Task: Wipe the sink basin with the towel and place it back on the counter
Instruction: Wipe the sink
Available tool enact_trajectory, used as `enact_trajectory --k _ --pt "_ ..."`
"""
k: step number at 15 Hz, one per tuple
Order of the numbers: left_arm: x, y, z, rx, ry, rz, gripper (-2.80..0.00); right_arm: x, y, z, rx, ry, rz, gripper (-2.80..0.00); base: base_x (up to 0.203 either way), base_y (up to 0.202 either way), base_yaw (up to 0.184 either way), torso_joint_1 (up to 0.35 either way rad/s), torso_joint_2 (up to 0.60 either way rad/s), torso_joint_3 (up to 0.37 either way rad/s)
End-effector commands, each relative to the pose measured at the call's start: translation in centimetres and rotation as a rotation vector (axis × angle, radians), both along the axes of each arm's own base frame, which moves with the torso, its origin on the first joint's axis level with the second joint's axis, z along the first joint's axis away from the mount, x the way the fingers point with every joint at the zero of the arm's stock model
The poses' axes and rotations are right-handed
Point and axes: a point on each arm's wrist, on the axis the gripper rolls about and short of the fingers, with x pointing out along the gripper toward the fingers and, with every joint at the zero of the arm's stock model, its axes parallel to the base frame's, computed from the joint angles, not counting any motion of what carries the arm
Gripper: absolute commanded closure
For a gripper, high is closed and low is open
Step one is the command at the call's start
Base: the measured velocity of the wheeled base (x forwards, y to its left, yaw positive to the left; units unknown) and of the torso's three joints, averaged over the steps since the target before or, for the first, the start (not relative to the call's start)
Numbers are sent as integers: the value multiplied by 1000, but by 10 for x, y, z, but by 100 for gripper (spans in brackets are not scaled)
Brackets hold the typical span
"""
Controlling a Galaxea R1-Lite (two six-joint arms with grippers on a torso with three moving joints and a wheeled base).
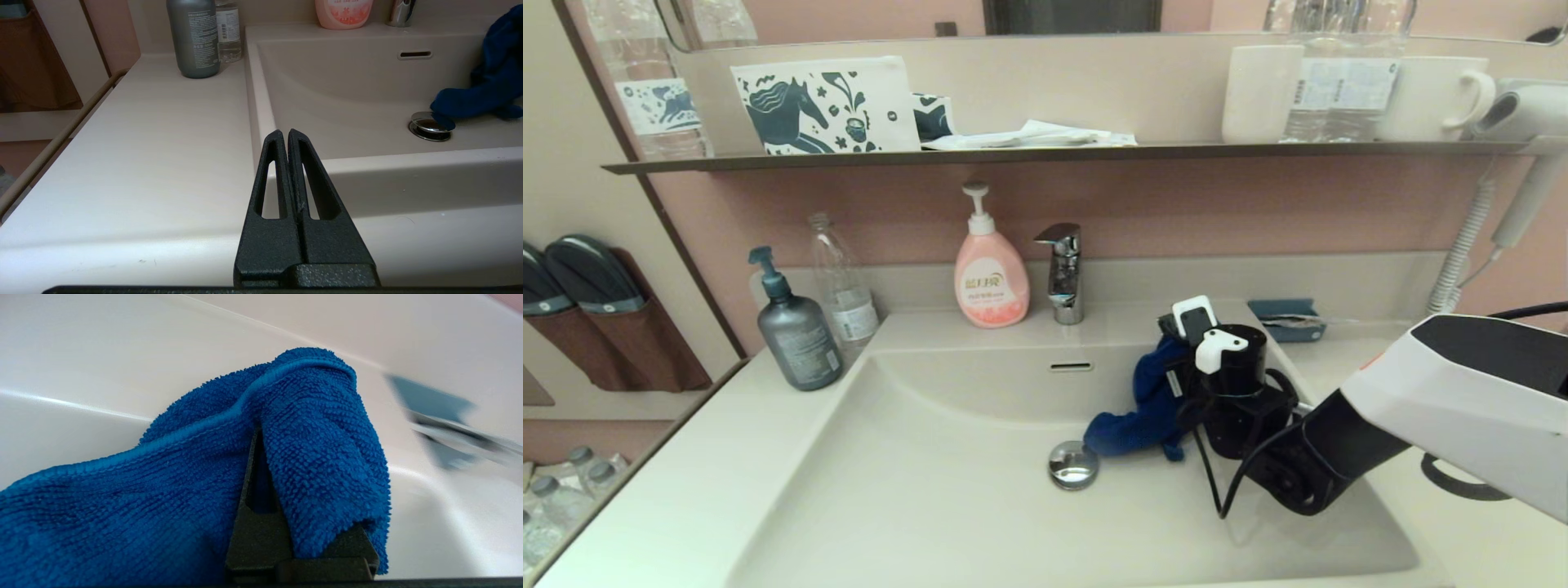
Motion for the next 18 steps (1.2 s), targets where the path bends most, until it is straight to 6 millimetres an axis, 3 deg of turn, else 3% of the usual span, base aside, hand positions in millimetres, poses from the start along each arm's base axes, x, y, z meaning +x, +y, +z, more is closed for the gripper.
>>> enact_trajectory --k 1,4,8,18 --pt "0 0 0 0 1 0 0 -5 -17 9 -4 -2 -31 0 0 0 0 0 0 0" --pt "0 0 0 0 0 0 0 -14 -37 18 -21 10 -61 0 0 0 0 0 0 0" --pt "0 0 0 0 0 0 0 -42 -61 23 -68 64 -84 0 0 0 0 0 0 0" --pt "0 0 0 0 1 0 0 -104 -113 87 -98 153 -132 0 0 0 0 0 0 0"
